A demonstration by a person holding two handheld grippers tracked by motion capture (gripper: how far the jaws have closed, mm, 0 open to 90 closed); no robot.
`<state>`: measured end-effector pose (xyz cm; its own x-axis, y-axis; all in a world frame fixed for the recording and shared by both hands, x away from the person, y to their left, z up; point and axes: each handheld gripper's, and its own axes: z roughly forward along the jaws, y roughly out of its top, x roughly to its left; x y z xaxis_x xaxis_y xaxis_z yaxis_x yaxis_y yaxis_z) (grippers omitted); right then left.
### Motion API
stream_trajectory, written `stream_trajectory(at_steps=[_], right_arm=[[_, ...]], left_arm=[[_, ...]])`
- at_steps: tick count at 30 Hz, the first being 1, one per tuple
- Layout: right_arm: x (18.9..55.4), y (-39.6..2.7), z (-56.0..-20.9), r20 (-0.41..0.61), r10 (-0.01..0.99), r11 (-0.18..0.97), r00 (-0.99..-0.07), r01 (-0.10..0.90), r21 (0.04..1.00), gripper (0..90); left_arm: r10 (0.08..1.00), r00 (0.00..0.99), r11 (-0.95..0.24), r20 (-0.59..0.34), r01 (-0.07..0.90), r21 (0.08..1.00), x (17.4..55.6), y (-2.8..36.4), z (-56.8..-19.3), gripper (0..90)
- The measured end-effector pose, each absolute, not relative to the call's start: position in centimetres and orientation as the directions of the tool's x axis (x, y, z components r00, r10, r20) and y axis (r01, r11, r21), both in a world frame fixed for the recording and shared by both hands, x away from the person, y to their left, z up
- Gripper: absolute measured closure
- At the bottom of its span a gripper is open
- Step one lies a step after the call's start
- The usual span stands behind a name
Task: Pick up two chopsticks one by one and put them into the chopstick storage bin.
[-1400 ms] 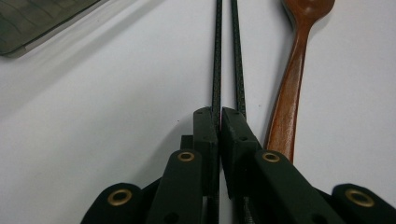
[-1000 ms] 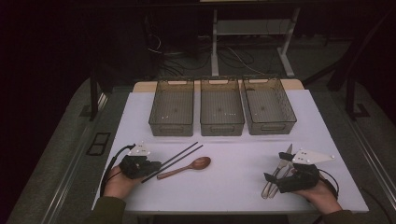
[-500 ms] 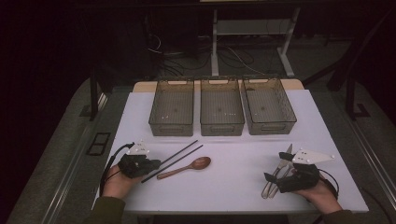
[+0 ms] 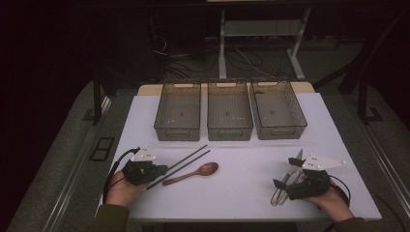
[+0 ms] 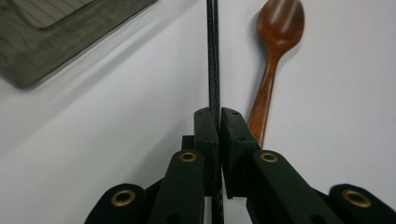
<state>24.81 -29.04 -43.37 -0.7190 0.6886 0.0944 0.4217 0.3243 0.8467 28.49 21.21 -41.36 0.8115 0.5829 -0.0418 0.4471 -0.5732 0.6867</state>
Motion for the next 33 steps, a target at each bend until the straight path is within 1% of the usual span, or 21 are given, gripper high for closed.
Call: stream_trajectory(at_steps=[11, 15, 17, 25, 33], right_arm=[[25.0, -28.8, -43.7, 0.1, 0.689, 0.326, -0.718, 0.429, 0.843, 1.8], [25.2, -28.9, -44.0, 0.123, 0.703, 0.289, -0.701, 0.439, 0.851, 1.8], [25.3, -28.8, -44.1, 0.114, 0.706, 0.302, -0.699, 0.442, 0.845, 1.7], [25.4, -29.0, -44.1, 0.112, 0.711, 0.295, -0.694, 0.44, 0.848, 1.8], [25.4, -28.8, -44.1, 0.104, 0.706, 0.313, -0.7, 0.441, 0.841, 1.8]], left_arm=[[0.553, 0.832, -0.572, -0.037, 0.412, 0.709, 28.2, 20.2, -40.2, 85.2], [0.552, 0.833, -0.56, -0.043, 0.408, 0.721, 28.2, 19.9, -39.8, 85.2], [0.549, 0.835, -0.562, -0.042, 0.405, 0.721, 28.3, 19.9, -39.7, 85.2], [0.561, 0.825, -0.524, -0.062, 0.412, 0.746, 28.4, 19.7, -38.7, 85.2], [0.59, 0.806, -0.495, -0.053, 0.412, 0.765, 29.4, 19.7, -37.4, 85.2]])
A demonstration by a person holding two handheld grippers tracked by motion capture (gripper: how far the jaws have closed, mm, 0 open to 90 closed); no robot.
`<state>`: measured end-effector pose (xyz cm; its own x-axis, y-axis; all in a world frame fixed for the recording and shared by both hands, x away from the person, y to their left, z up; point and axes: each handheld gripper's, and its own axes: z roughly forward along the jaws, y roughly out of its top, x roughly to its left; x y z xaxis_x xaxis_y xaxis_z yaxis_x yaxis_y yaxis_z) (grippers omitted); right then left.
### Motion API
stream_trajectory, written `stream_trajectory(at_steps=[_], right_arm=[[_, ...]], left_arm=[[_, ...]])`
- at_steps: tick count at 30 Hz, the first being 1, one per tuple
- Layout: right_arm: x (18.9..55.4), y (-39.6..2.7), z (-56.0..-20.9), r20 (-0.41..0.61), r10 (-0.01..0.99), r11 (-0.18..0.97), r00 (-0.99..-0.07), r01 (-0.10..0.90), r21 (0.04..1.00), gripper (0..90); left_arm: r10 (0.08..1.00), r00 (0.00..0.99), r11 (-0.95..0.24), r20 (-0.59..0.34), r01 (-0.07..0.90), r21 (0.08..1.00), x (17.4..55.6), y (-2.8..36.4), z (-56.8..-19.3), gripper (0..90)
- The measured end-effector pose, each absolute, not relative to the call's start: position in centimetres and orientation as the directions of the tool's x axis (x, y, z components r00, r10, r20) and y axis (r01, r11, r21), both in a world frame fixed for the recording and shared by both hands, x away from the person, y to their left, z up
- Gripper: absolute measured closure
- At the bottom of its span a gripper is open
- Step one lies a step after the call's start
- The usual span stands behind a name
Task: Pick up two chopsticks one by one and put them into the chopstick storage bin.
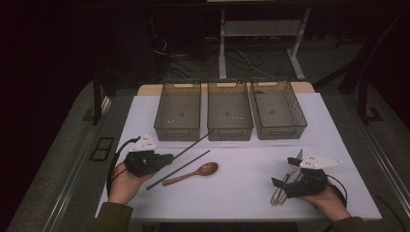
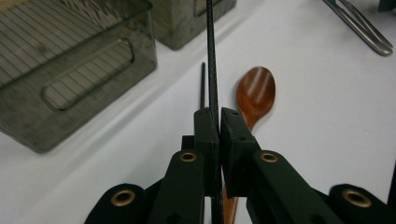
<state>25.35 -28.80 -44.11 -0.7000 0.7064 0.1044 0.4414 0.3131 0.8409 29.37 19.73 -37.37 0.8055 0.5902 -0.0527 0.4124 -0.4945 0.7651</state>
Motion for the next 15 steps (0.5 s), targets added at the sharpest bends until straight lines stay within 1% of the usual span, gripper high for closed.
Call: stream_trajectory(at_steps=[15], right_arm=[[25.2, -28.7, -44.1, 0.101, 0.701, 0.316, -0.706, 0.434, 0.844, 1.8]], left_arm=[[0.625, 0.778, -0.456, -0.065, 0.432, 0.778, 32.0, 19.1, -35.9, 85.2]])
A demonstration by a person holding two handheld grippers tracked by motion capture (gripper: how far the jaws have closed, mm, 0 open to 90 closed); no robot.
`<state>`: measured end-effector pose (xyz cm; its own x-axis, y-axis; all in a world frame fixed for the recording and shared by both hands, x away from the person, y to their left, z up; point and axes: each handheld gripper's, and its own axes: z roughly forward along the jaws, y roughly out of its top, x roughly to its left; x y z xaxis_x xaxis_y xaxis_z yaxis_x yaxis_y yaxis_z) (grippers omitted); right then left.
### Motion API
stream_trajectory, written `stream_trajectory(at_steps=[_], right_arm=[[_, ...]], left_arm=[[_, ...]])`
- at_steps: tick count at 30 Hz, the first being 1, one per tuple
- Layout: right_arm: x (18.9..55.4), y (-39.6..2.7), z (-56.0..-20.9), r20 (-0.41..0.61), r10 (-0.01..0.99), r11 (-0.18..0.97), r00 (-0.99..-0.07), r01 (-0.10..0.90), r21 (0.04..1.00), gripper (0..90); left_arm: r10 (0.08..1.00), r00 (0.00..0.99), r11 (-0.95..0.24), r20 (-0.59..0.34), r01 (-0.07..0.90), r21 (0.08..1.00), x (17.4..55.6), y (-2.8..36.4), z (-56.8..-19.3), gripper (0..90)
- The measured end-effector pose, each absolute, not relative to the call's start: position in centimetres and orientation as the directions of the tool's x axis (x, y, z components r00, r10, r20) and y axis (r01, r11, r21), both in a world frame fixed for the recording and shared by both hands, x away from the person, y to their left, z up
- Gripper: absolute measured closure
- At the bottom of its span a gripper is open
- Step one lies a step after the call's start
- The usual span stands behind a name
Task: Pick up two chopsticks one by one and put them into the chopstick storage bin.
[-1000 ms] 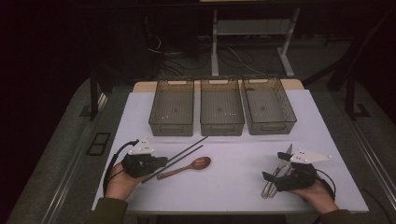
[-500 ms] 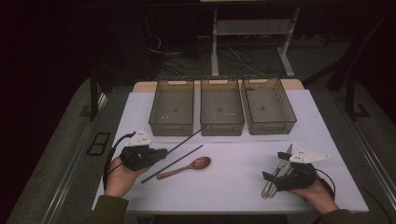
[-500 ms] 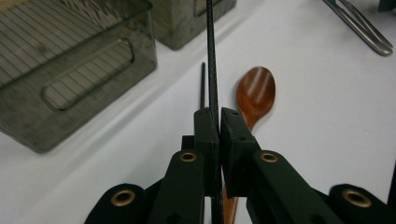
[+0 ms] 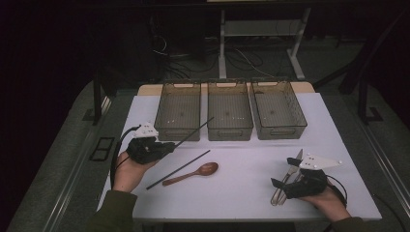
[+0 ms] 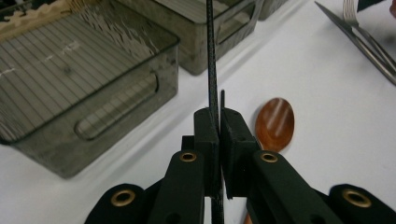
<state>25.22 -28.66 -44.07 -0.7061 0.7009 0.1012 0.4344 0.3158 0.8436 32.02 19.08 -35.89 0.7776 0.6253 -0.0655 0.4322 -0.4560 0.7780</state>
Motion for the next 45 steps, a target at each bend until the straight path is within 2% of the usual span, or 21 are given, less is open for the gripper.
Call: stream_trajectory(at_steps=[15, 45], right_arm=[[25.2, -28.7, -44.1, 0.099, 0.7, 0.315, -0.707, 0.431, 0.845, 1.8], [25.2, -28.7, -44.0, 0.107, 0.701, 0.305, -0.705, 0.432, 0.848, 1.8]], left_arm=[[0.651, 0.756, -0.425, -0.061, 0.43, 0.797, 35.0, 18.9, -33.7, 85.2], [0.748, 0.662, -0.389, -0.034, 0.48, 0.787, 43.0, 18.0, -33.8, 85.2]])
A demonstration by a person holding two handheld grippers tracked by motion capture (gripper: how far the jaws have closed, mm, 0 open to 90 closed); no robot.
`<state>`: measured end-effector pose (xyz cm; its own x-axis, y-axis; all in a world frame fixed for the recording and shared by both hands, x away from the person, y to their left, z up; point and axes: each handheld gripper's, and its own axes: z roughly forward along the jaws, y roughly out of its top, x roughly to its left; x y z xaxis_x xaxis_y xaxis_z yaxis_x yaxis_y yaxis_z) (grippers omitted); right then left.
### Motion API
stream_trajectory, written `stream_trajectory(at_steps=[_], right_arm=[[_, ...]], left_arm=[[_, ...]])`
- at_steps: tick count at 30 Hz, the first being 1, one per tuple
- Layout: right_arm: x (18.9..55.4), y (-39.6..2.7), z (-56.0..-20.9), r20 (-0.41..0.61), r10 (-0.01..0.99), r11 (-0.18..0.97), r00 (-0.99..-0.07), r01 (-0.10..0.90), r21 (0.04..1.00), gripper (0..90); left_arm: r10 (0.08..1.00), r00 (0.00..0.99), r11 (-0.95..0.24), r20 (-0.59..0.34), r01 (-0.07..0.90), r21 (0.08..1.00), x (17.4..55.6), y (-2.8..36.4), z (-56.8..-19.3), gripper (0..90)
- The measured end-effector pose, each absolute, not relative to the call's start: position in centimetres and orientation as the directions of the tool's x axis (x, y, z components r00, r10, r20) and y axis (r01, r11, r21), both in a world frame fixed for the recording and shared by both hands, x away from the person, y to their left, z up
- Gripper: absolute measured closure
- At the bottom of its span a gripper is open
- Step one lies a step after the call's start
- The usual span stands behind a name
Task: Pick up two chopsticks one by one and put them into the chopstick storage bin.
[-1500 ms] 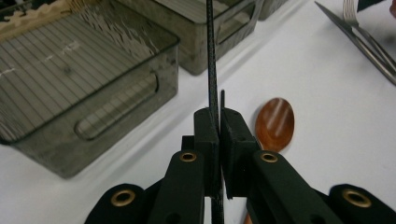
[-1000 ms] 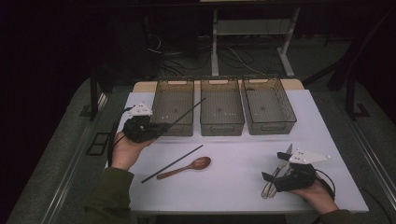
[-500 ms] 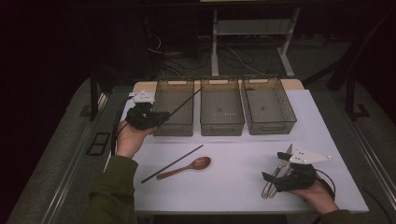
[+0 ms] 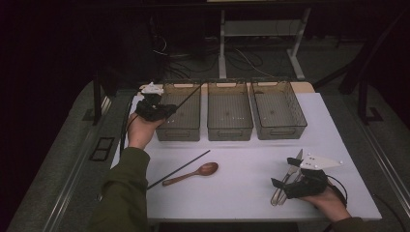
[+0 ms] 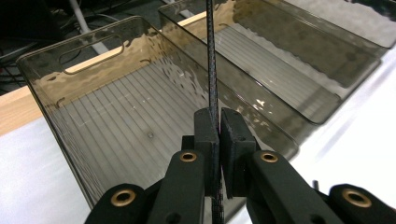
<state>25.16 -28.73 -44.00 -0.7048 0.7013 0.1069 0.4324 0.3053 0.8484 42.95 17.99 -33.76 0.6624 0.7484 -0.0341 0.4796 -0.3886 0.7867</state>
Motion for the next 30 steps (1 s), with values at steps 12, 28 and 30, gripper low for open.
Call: stream_trajectory(at_steps=[12, 28, 30], right_arm=[[25.1, -28.8, -43.9, 0.11, 0.7, 0.304, -0.706, 0.434, 0.848, 1.8], [25.1, -28.8, -43.9, 0.108, 0.697, 0.305, -0.709, 0.429, 0.85, 1.8], [25.1, -28.8, -43.9, 0.108, 0.697, 0.306, -0.709, 0.43, 0.85, 1.8]], left_arm=[[0.801, 0.598, -0.379, -0.036, 0.553, 0.742, 45.1, 17.5, -35.4, 85.2], [0.853, 0.521, -0.38, -0.013, 0.639, 0.669, 46.4, 18.0, -37.5, 85.1], [0.853, 0.522, -0.388, -0.008, 0.645, 0.659, 46.5, 17.9, -37.7, 85.1]])
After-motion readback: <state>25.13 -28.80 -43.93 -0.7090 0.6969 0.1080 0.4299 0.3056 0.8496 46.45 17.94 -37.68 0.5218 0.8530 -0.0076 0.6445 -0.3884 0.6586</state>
